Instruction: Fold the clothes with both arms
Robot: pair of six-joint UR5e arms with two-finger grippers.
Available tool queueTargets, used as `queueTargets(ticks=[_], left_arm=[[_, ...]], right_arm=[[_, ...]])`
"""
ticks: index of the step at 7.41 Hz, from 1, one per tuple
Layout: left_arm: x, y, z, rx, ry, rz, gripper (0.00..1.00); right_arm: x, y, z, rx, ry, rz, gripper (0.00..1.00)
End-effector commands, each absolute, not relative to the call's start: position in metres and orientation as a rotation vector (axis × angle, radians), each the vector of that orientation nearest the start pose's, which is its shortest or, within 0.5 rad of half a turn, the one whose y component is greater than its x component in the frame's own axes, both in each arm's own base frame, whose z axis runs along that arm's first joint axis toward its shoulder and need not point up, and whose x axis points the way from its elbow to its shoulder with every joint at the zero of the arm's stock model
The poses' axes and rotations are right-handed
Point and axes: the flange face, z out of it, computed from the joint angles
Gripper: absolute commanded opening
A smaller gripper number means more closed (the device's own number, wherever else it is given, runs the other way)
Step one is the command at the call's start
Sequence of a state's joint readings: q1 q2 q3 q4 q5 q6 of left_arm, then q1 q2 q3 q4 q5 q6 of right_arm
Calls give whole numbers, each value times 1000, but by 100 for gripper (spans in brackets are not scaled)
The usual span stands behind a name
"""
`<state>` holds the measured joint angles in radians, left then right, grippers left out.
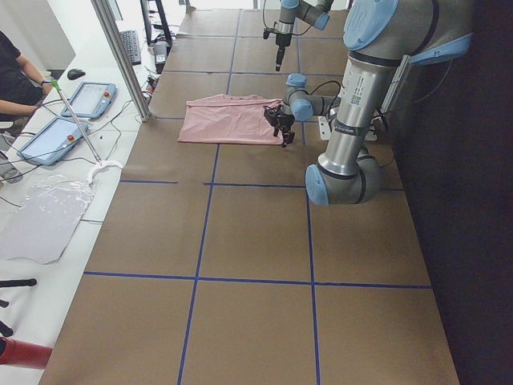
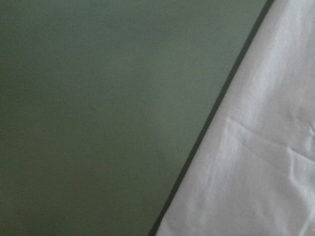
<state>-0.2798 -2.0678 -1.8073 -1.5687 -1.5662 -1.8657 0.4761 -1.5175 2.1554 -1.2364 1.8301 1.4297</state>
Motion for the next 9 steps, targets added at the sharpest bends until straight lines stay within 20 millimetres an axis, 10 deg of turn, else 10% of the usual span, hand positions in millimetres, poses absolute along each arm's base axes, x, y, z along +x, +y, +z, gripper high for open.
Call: queueTargets(ticks=[1,4,9], left_arm=[[572,-306,280,9,745,-555,48],[571,-306,279,13,748,-557,6],[546,-309,251,65,811,-451,0]], right_arm=[[-370,-315,326,69,-993,186,100],[-368,-316,327,69,-990,190,100],[-374,-316,326,57,-984,194,100]])
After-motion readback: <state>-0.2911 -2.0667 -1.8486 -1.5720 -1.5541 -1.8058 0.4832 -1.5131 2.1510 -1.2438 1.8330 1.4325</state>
